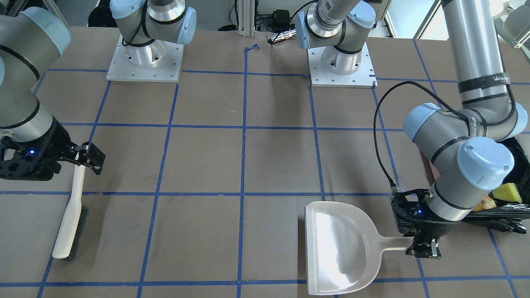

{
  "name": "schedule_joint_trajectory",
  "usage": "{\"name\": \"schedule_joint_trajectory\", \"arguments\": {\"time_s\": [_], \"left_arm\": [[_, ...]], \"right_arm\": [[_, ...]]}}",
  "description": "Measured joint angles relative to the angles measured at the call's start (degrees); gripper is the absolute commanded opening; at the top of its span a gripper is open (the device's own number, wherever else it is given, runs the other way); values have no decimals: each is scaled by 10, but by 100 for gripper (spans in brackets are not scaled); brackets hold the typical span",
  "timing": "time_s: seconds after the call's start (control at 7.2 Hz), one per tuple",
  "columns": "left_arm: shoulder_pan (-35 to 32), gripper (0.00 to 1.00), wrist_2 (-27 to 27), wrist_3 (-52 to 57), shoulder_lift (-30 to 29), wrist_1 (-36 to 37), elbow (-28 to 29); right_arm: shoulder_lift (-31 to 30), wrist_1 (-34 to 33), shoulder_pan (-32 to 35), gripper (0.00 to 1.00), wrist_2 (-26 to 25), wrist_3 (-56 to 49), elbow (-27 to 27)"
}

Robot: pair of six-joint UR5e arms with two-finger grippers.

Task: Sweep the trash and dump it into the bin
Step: 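Return the dustpan to the table with the left gripper while the right lowers the brush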

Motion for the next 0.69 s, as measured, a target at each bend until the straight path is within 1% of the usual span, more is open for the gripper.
{"name": "schedule_joint_trajectory", "arguments": {"time_s": [0.28,0.42,0.56,0.69], "left_arm": [[0,0,1,-4,-11,-18,1],[0,69,2,-4,-14,-21,-2],[-1,95,2,-10,-16,-22,-9],[-4,96,1,-26,-14,-22,-19]], "right_arm": [[-39,67,42,100,-11,44,-18],[-62,98,68,100,-13,68,-31],[-86,122,96,100,-13,99,-41],[-104,134,121,100,-11,119,-46]]}}
